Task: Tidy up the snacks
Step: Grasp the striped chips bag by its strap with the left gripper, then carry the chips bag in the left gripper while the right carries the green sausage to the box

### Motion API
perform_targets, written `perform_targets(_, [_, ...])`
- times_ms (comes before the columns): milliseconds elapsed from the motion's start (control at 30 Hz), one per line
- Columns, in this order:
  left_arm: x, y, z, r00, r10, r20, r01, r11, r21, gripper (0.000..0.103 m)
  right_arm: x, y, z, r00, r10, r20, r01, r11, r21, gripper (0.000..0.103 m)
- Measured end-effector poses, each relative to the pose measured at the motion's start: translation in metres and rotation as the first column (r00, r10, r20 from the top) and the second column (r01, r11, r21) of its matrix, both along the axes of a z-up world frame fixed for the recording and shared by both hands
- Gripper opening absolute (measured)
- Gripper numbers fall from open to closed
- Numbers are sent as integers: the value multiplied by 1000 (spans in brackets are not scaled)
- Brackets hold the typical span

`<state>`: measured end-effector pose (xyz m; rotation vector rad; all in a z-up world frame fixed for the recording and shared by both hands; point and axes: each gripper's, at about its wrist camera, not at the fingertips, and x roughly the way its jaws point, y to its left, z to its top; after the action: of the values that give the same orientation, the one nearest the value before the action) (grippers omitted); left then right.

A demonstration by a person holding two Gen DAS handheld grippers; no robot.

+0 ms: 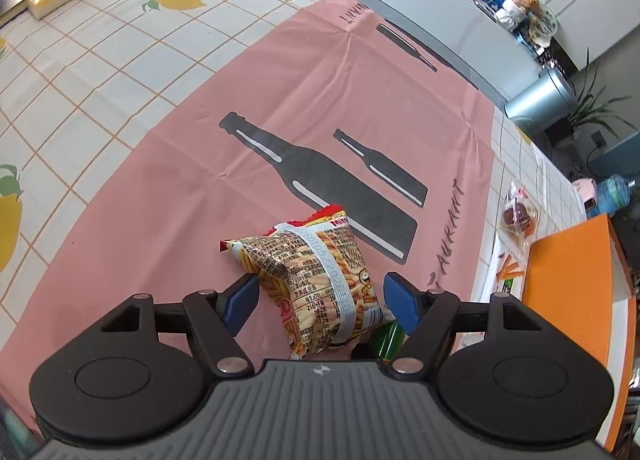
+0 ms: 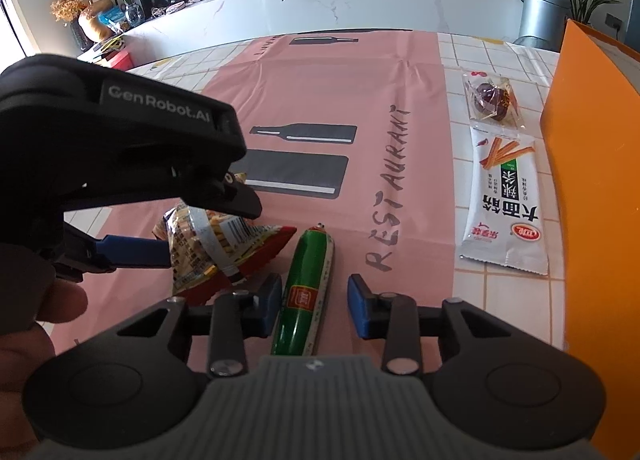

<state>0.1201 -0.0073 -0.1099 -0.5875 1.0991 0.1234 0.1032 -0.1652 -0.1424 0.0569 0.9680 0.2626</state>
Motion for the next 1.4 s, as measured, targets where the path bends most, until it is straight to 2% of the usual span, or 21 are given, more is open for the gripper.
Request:
perform_targets(100, [2, 1, 0, 1000, 14, -6, -14, 1000, -13, 85, 0, 1, -1, 1000, 3, -2, -3, 1000, -5, 29])
perform_targets(167, [4, 1, -2, 1000, 13, -15, -13, 1000, -8, 84, 1, 1, -1, 1000, 1, -4, -1, 1000, -3, 24])
perform_targets(367, [5, -1, -4, 1000, -5, -28, 5, 1000, 14, 77, 2, -3, -2, 1000, -14, -6, 14, 1000, -2, 20])
perform_targets(500, [6, -1, -4, 999, -28, -28, 28, 1000, 6, 66, 2, -2, -1, 1000, -15, -8, 15, 1000, -7, 20])
perform_targets(833, [2, 3, 3, 998, -63, -11, 63, 998, -6, 50, 0, -8, 4, 1000, -29, -2, 29, 1000, -1, 20])
perform_targets(1133, [-13, 6, 21, 995, -92, 31, 92, 996, 0, 47, -7, -10, 21, 999, -21, 30, 21, 1000, -1, 20])
perform_targets(1400, [-34, 4, 56, 988, -122, 95, 122, 993, 8, 47, -22, -18, 55, 996, -17, 84, 15, 1000, 18, 20])
